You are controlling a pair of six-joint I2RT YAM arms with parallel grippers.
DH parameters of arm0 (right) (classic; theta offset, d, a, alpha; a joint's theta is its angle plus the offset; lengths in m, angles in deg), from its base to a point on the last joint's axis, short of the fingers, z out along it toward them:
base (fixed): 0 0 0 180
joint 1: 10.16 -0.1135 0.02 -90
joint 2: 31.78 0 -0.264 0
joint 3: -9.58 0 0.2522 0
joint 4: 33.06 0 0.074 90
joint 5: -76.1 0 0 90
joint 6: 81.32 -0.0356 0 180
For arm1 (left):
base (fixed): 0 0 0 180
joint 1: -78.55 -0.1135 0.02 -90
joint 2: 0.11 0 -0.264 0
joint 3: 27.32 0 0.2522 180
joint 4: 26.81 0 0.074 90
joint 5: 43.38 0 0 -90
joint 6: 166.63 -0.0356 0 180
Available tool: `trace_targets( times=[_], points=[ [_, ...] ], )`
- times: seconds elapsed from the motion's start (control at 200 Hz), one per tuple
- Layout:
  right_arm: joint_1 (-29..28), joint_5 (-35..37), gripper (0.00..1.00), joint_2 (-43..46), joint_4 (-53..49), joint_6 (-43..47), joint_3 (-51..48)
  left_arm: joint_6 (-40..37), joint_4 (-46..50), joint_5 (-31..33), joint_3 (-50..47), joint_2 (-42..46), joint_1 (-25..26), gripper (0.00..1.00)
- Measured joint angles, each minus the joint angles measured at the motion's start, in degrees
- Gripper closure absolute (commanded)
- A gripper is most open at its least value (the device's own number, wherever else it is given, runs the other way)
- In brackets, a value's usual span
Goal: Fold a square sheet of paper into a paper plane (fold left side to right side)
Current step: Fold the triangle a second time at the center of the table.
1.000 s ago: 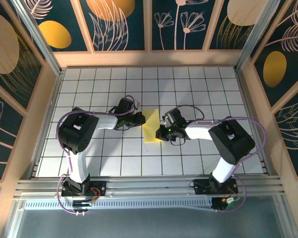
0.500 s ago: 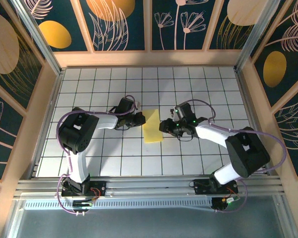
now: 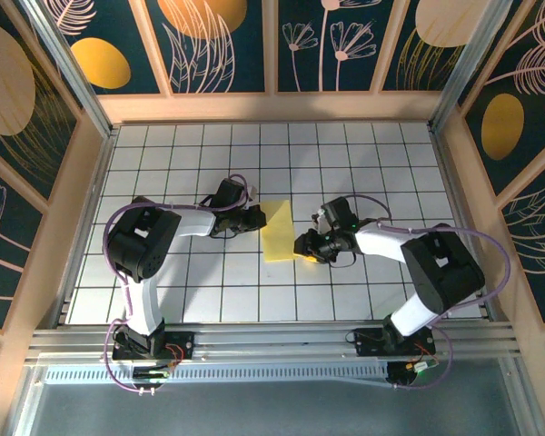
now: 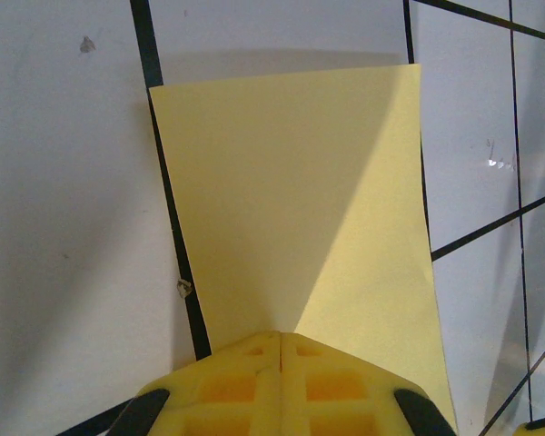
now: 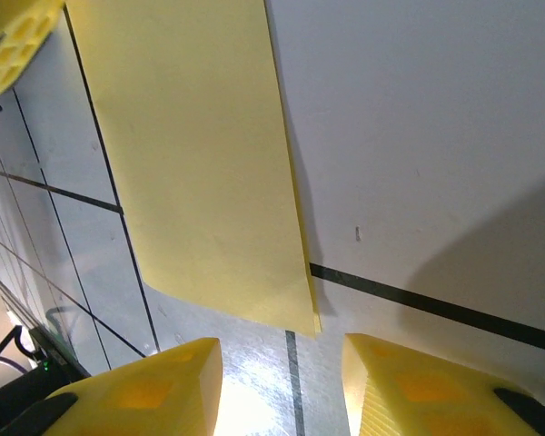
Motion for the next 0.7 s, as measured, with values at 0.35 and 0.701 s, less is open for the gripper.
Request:
trace_targets(
  times=[0.35, 0.701],
  points=[
    [-0.2, -1.62, 0.63, -2.08, 3.17, -1.38, 0.0, 0.0, 0.0, 0.0, 0.0, 0.0, 0.0, 0.98],
    [-0.22, -2.16, 0.63, -2.56, 6.62, -2.99, 0.0, 0.0, 0.0, 0.0, 0.0, 0.0, 0.0, 0.98]
  ],
)
